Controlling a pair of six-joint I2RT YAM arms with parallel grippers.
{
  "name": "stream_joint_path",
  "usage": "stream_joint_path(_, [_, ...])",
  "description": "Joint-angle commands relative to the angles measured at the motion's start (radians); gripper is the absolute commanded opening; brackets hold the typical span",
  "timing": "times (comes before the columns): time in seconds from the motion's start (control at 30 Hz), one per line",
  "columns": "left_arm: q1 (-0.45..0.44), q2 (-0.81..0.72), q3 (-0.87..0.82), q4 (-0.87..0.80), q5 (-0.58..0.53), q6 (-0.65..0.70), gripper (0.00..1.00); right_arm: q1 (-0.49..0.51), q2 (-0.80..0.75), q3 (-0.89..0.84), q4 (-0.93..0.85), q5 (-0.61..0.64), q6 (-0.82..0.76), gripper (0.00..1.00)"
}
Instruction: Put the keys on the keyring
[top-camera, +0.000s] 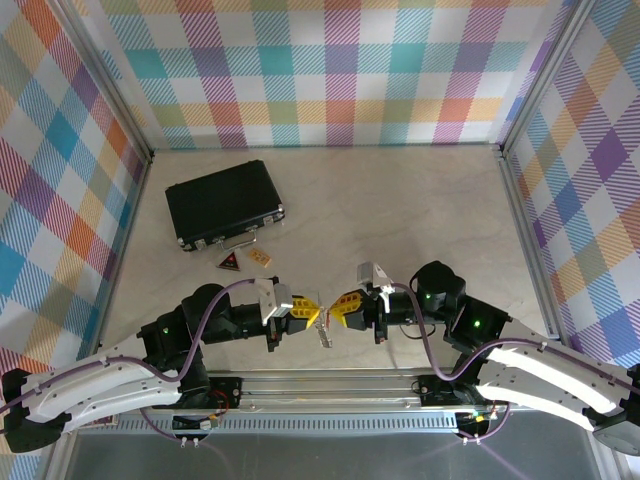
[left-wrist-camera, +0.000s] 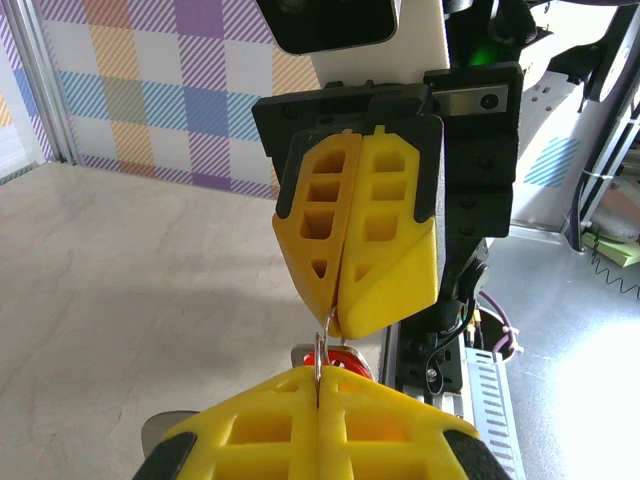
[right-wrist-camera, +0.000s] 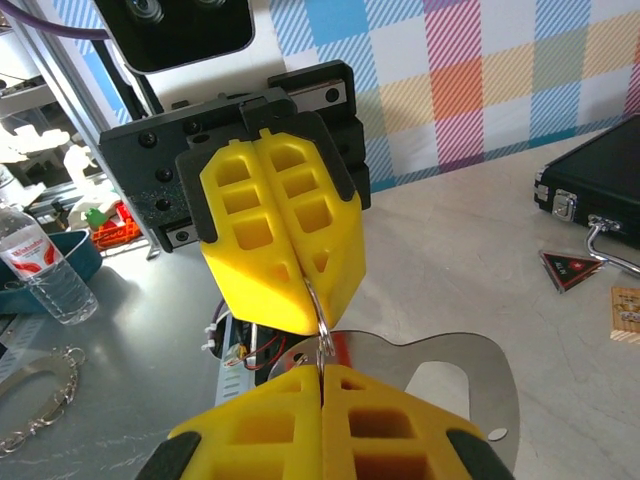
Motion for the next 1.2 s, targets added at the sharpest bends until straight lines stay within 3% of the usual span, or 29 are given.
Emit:
stream_joint_path(0.0, [-0.005, -0.012, -0.007, 0.058, -0.001, -0.009, 0.0, 0.008, -0.014, -0.001, 0.041, 0.023, -0.016, 0.0])
stream_joint_path(1.17, [-0.005, 0.017, 0.006, 0.061, 0.002, -0.009, 0.0, 0.01, -0.056, -0.048, 0.057, 0.045, -0.048, 0.0])
